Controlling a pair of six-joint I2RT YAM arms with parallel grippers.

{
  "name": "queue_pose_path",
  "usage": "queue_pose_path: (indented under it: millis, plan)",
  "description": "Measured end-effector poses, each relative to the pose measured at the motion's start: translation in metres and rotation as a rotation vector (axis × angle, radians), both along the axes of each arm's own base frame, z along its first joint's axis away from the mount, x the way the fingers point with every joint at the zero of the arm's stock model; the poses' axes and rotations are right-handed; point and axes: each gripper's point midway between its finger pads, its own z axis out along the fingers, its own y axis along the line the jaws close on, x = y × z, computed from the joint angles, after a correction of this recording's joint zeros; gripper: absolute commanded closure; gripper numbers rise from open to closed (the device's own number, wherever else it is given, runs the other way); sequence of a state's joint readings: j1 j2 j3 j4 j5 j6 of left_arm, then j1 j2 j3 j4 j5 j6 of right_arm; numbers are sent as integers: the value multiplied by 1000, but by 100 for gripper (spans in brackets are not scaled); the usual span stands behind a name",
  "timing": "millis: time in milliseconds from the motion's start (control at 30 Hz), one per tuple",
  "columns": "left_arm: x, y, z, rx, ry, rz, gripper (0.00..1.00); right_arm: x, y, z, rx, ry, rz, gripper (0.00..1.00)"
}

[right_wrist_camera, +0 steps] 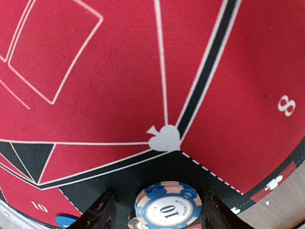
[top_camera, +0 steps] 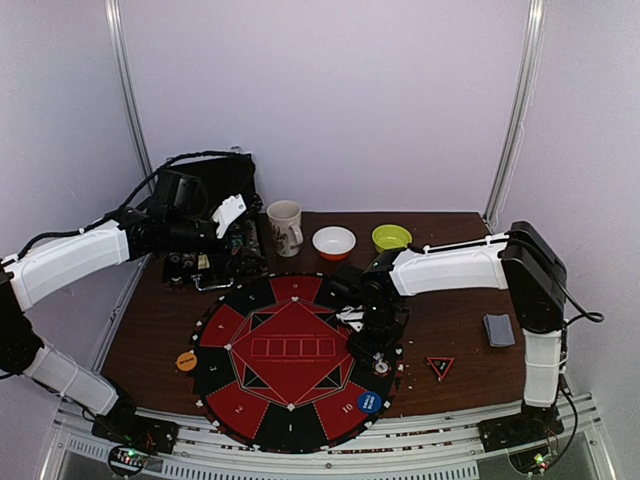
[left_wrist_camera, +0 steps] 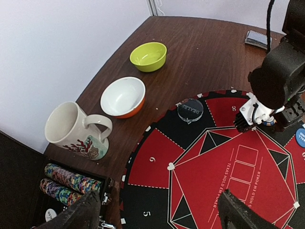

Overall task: Distribute texas hold em gaming equipment
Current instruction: Adjust the poker chips pile in the small blind area.

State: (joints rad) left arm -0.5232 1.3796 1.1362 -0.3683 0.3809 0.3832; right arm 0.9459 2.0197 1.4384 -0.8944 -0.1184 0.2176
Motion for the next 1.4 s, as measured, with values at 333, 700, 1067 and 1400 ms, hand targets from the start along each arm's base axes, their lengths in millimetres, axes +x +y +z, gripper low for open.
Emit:
queue_pose_path:
  millis: [333, 700, 1067, 1400]
  plan:
    - [-1, 3, -1, 9, -8, 6, 12, 3, -1, 0, -25, -21, -15, 65]
    - [-2, 5, -2, 15, -14, 10, 12, 6, 7, 17, 9, -48, -32, 72]
    - [-3, 6, 4, 9, -28, 11, 11, -22, -11, 32, 51, -78, -83, 72]
    - [-3, 6, 4, 10, -27, 11, 11, -23, -16, 17, 37, -100, -92, 71]
